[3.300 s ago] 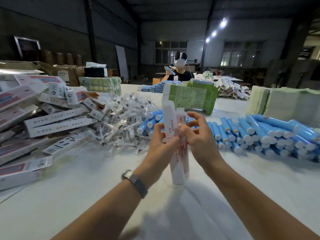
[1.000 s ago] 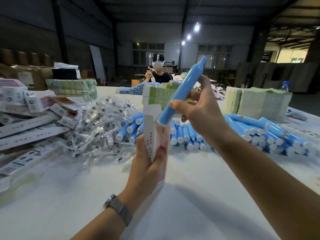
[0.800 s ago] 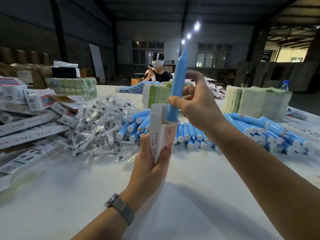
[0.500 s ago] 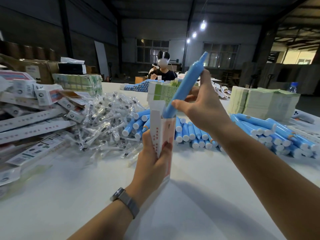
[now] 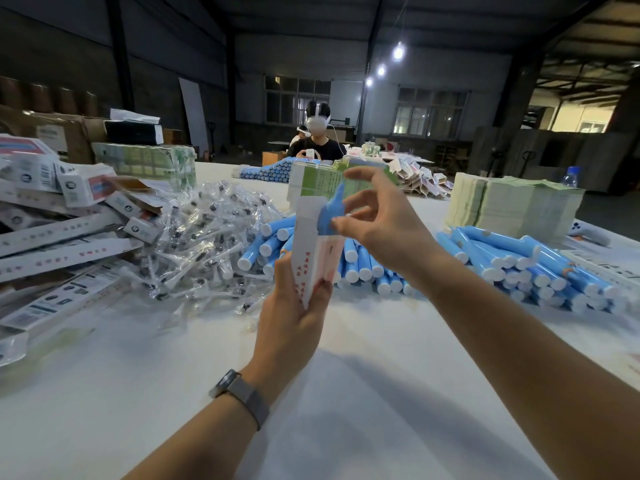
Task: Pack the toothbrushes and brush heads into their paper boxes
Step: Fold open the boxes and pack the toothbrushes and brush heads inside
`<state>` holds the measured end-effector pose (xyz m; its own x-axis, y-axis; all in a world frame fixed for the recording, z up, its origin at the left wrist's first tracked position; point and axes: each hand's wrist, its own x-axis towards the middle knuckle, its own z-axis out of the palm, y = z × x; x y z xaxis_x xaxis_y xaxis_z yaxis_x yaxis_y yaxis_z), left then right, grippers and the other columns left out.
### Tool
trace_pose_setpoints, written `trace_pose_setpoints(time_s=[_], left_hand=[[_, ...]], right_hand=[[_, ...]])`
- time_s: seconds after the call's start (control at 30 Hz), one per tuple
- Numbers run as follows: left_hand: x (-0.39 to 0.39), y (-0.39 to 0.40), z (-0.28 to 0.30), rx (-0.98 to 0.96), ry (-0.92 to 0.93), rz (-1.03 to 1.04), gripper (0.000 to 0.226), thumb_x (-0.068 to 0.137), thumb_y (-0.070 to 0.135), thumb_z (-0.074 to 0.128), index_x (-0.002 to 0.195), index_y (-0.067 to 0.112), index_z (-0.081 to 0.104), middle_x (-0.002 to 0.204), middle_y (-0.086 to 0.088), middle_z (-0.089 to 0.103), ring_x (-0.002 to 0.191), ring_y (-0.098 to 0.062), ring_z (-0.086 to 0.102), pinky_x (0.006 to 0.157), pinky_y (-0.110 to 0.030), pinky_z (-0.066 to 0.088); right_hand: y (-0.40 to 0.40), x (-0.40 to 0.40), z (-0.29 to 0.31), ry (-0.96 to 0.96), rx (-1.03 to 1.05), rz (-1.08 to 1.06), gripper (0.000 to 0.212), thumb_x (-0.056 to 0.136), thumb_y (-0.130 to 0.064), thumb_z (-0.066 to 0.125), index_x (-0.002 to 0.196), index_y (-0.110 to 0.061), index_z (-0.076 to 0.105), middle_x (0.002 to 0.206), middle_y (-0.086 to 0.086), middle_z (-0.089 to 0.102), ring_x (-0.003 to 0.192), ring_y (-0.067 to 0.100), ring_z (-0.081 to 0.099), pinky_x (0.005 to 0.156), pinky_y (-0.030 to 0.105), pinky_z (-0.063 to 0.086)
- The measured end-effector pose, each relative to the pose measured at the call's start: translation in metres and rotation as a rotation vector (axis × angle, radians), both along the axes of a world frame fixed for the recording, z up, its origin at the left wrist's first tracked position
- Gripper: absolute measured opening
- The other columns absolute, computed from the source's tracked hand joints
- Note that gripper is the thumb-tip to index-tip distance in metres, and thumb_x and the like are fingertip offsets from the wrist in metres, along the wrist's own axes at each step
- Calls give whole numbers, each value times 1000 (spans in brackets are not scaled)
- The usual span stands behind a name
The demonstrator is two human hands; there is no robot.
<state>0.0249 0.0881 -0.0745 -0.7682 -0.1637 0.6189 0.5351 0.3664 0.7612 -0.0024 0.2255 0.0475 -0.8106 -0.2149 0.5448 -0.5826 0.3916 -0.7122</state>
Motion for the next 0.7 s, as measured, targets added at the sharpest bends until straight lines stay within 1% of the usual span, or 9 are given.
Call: trace_pose_setpoints(time_s=[0.07, 0.17, 0.23, 0.33, 0.43, 0.47, 0.57, 0.63, 0.7], left_hand=[[-3, -1, -2, 12, 10, 35, 34, 96, 33, 59, 118, 38, 34, 92, 15, 59, 73, -8, 61, 53, -30, 50], [-6, -5, -3, 10, 29, 109, 32, 97, 33, 59, 117, 36, 33, 96, 6, 62, 72, -20, 62, 56, -39, 52], [-10, -9, -1, 21, 46, 180, 32, 98, 30, 61, 111, 34, 32, 102, -2, 63, 74, -28, 61, 56, -39, 50], [-15, -19, 5, -10, 50, 314, 36, 96, 26, 62, 111, 34, 31, 107, -2, 60, 81, -30, 58, 58, -34, 42], [-16, -30, 7, -22, 33, 392, 41, 94, 23, 63, 116, 35, 31, 116, -2, 61, 86, -25, 53, 65, -37, 42], [-16, -33, 8, -21, 33, 404, 42, 94, 23, 64, 118, 35, 31, 118, -2, 61, 87, -24, 52, 66, -37, 42], [-15, -34, 9, -13, 49, 414, 43, 94, 22, 64, 120, 34, 31, 120, -3, 62, 90, -25, 56, 67, -40, 49], [-15, -33, 10, 7, 64, 398, 43, 94, 20, 64, 119, 34, 32, 117, -3, 62, 92, -29, 59, 70, -46, 54], [-15, -31, 8, 35, 97, 367, 43, 93, 17, 66, 117, 33, 34, 110, 0, 61, 91, -31, 61, 69, -45, 54]], right_hand=[[-2, -4, -9, 12, -2, 37, 44, 83, -17, 75, 116, -36, 51, 101, -4, 63, 88, 12, 66, 73, 27, 56], [-6, -18, -20, -30, -255, 54, 27, 81, -26, 66, 105, -37, 60, 98, -2, 67, 81, 9, 66, 61, 17, 49], [-12, -33, -38, -143, -363, 23, 21, 85, -15, 59, 100, -29, 63, 89, 0, 68, 72, 9, 63, 57, 23, 47], [-28, -53, -84, -229, 117, 8, 38, 85, 5, 50, 106, -23, 65, 97, -1, 65, 78, 12, 59, 64, 23, 46], [-49, -59, -116, -172, 615, 140, 48, 83, 1, 56, 119, -28, 66, 108, -7, 66, 93, 18, 63, 77, 26, 51], [-56, -59, -119, -116, 667, 179, 44, 82, -1, 59, 116, -28, 68, 104, -9, 69, 90, 17, 64, 77, 27, 52], [-66, -60, -116, 27, 716, 199, 17, 81, -8, 66, 86, -24, 69, 67, -26, 58, 63, -4, 54, 54, 7, 37], [-65, -62, -109, 42, 823, 117, 14, 86, -20, 65, 75, -27, 59, 62, -16, 53, 64, 2, 52, 58, 19, 39], [-53, -62, -99, 41, 861, -31, 13, 91, -30, 62, 79, -28, 58, 77, -8, 55, 80, 15, 50, 67, 31, 42]])
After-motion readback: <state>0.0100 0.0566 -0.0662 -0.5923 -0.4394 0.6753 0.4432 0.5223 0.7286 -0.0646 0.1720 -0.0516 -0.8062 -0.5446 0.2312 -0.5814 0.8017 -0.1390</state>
